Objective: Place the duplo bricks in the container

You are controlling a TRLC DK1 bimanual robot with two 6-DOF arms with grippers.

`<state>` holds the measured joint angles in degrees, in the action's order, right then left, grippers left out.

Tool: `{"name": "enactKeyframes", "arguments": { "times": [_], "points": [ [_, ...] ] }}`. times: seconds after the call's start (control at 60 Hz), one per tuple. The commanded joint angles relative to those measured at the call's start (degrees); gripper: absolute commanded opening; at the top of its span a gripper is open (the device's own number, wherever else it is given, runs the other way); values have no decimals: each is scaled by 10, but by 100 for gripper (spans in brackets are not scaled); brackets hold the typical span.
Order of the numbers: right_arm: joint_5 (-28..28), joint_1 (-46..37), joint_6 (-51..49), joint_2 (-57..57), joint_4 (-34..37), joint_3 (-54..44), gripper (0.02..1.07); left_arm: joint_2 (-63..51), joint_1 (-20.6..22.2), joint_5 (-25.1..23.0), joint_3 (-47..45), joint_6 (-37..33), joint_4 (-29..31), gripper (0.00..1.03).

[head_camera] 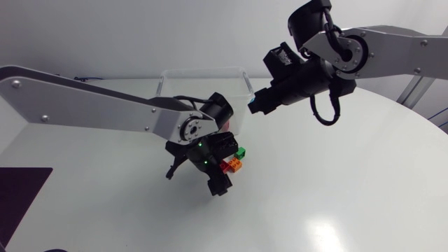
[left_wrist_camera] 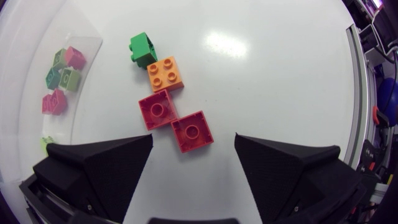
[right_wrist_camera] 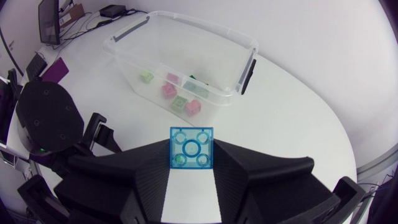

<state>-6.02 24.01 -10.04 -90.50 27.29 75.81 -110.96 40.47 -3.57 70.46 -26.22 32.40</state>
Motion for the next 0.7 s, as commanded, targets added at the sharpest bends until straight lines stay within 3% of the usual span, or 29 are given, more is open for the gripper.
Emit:
{"name": "enactKeyframes", "arguments": {
  "times": [0.0, 0.3, 0.683],
  "points": [
    [-4, -7, 9, -6, 3, -6, 28, -32, 0, 4, 46, 22, 30, 91],
    [-22, -28, 3, 2, 4, -12, 28, -80, 5, 4, 120, 55, 122, 88],
    [-38, -36, 0, 11, 4, -22, 28, -114, 6, 1, 166, 84, 175, 82]
  ]
}}
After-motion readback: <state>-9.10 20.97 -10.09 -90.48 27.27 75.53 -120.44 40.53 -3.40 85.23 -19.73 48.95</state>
